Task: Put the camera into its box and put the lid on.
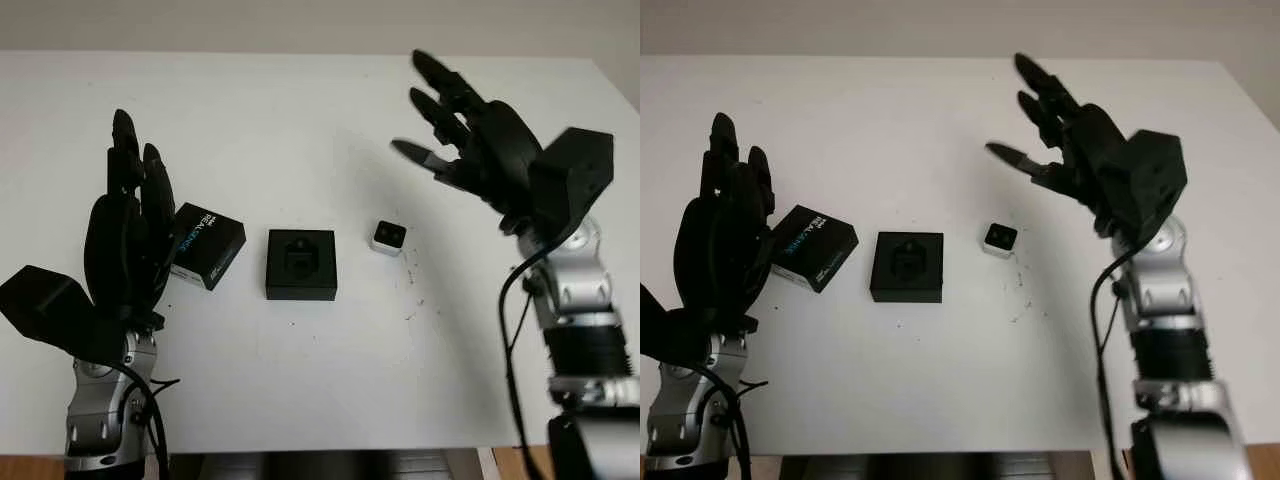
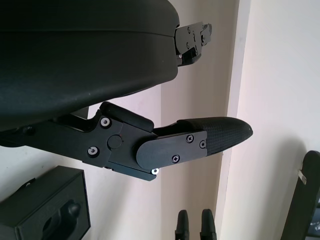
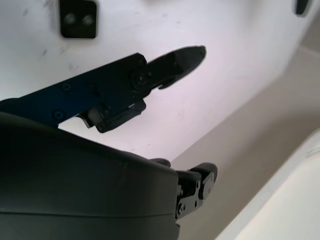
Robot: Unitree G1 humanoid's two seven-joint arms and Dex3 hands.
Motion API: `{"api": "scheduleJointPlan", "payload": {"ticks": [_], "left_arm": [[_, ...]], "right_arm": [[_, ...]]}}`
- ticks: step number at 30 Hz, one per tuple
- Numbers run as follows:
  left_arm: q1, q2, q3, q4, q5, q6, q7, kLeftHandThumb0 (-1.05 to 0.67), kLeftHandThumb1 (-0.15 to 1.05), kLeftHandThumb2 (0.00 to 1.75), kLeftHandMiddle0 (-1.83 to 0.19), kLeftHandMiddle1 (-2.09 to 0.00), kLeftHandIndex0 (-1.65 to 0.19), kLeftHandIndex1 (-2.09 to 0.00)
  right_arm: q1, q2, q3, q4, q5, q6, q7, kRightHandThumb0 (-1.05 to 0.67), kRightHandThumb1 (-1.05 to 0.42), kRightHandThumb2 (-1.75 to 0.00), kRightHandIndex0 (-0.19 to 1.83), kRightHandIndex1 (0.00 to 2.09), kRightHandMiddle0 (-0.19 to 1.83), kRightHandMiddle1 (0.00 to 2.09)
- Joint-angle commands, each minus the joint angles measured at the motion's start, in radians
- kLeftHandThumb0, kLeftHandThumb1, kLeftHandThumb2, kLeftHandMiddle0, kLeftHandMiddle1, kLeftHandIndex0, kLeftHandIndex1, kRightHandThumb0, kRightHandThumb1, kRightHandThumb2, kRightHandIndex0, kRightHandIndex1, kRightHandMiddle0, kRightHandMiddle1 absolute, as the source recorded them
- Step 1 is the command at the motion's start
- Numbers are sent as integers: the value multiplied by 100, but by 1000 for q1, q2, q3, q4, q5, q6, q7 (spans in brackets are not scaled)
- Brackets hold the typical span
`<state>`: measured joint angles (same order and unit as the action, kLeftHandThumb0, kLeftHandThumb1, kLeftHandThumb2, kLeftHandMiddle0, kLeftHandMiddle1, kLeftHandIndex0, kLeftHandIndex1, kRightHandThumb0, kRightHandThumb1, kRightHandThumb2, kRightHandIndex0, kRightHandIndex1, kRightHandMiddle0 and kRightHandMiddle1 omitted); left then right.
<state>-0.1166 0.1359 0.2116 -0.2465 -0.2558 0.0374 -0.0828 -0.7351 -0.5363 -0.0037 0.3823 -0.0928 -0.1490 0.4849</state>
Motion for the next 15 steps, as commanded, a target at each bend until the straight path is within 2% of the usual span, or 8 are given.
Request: {"api": "scheduleJointPlan", "payload": {"ticks": [1, 3, 6, 11, 15], "left_arm": [[-2, -2, 1, -14, -7, -4, -5, -70, 105, 59, 19, 0, 19, 0], [-4, -1, 3, -13, -9, -5, -6, -70, 105, 59, 19, 0, 19, 0], [-3, 5, 6, -16, -10, 3, -10, -70, 105, 59, 19, 0, 19, 0], [-3, 16, 8, -22, -13, 15, -20, -70, 105, 60, 19, 0, 19, 0], [-3, 18, 10, -25, -18, 22, -23, -70, 105, 60, 19, 0, 19, 0]], "right_arm": [[-34, -40, 31, 67, -42, -82, 13, -41, -76, -5, 32, 20, 23, 42], [-61, -83, 77, 108, -128, -148, 8, -37, -75, -5, 34, 20, 27, 40], [-98, -150, 154, 157, -275, -277, -12, -34, -79, -6, 39, 16, 33, 24], [-159, -213, 256, 198, -457, -431, -45, -24, -77, -5, 46, 14, 44, 14], [-190, -236, 298, 229, -542, -496, -80, -19, -76, -5, 48, 12, 47, 11]]}}
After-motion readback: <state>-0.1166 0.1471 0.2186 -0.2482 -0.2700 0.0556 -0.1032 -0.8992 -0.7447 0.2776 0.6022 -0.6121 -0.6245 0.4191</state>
